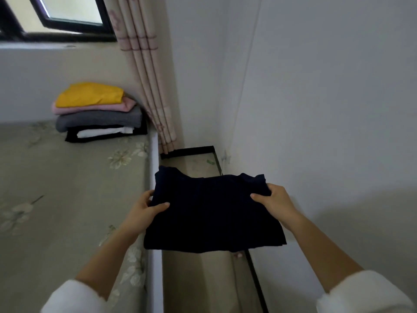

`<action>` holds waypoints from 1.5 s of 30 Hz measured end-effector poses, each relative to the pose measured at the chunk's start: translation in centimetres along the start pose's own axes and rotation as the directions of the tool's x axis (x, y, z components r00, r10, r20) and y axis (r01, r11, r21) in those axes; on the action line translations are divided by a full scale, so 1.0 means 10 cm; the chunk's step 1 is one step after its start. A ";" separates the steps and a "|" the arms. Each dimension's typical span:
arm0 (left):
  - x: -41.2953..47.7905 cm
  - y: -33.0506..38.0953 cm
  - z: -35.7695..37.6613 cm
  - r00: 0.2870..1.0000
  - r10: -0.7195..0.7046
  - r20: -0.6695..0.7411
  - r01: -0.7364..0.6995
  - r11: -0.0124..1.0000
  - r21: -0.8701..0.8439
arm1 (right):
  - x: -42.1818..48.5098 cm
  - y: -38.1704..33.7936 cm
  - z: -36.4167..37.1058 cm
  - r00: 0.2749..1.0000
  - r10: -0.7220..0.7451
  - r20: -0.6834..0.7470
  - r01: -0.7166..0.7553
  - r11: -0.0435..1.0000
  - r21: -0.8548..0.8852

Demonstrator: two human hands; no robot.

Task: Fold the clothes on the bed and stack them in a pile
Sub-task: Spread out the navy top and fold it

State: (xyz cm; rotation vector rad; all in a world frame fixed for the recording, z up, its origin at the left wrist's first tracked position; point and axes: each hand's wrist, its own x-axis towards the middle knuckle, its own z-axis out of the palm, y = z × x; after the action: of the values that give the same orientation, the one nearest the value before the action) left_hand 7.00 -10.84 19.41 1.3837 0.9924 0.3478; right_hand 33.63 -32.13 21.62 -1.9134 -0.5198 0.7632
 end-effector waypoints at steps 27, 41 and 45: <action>3.91 1.48 -1.60 0.891 -0.019 -0.453 -0.067 0.983 -0.172 | 5.14 -2.44 2.10 0.887 -0.134 0.443 0.200 0.974 -0.106; 5.60 2.05 -4.09 0.845 0.036 -0.533 -0.067 0.997 -0.038 | 6.60 -3.73 4.38 0.776 -0.166 0.609 0.277 0.956 -0.092; 6.01 2.27 -4.77 0.780 0.102 -0.617 -0.051 0.994 0.100 | 6.86 -3.99 4.97 0.762 -0.198 0.616 0.318 0.944 -0.089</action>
State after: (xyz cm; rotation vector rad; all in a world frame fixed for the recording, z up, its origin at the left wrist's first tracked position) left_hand 13.28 68.78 23.25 1.4079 1.5052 0.8791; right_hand 46.41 60.65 21.61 -1.6839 -1.2695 1.1724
